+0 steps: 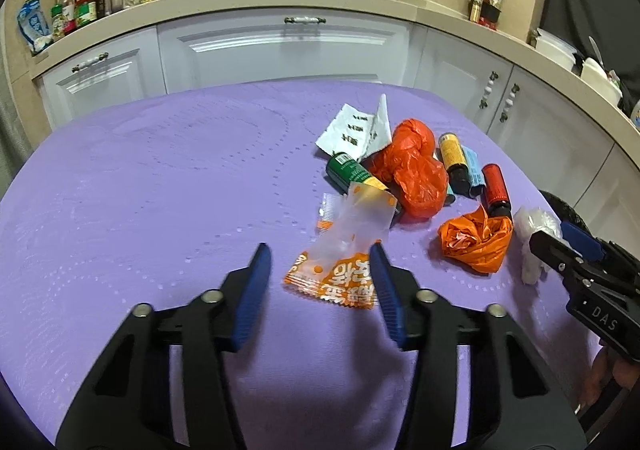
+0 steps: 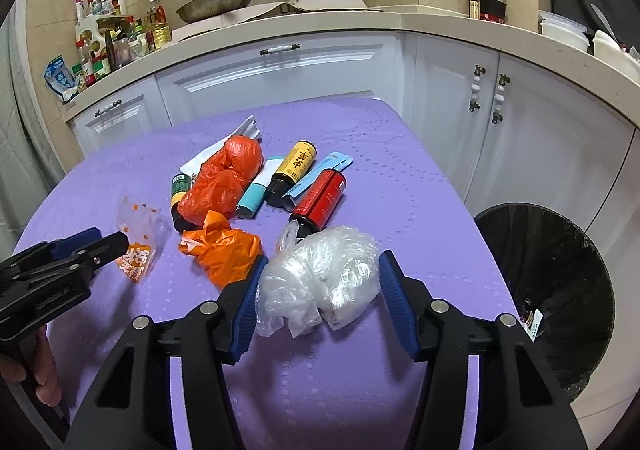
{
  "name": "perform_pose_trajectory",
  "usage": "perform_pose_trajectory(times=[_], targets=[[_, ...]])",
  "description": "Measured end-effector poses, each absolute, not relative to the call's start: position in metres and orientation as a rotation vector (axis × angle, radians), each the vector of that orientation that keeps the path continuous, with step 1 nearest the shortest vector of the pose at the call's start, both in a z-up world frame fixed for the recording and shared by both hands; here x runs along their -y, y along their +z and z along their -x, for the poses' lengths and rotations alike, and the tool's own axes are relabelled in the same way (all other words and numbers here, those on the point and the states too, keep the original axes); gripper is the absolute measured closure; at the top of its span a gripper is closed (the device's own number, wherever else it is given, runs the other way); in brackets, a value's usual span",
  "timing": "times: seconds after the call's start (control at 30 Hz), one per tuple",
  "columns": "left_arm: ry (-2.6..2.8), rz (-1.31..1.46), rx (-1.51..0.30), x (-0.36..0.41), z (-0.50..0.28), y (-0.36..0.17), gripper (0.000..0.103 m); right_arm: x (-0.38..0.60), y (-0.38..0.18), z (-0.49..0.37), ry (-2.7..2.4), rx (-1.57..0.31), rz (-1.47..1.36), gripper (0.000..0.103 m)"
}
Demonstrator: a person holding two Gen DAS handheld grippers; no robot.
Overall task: Collect trash
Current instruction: 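Grasp the snack wrapper with the left tool while the right tool grasps the clear bag, then carry the clear bag and wrapper over the bin and open both tools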
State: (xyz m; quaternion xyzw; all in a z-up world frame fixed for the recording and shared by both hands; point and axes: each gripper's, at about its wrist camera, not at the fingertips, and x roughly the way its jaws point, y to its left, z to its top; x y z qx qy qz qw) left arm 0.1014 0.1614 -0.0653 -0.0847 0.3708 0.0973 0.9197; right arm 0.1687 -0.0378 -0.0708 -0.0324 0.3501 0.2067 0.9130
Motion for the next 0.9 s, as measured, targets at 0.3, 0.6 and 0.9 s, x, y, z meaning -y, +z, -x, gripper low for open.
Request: perform_pose_trajectory(times=[0.3, 0.6, 0.9], targets=[[0.164, 0.157, -0.767, -0.159, -0.1, -0.066, 0.097, 0.043, -0.067, -0.166, 0.423, -0.707, 0.055, 0.048], [0.185, 0.148, -0.717, -0.16, -0.081, -0.051, 0.099, 0.051, -0.061, -0.162, 0.412, -0.685, 0.046, 0.048], [0.179, 0.136, -0.653, -0.149, -0.067, -0.025, 0.099, 0.069, -0.05, -0.157, 0.377, -0.65, 0.03, 0.049]])
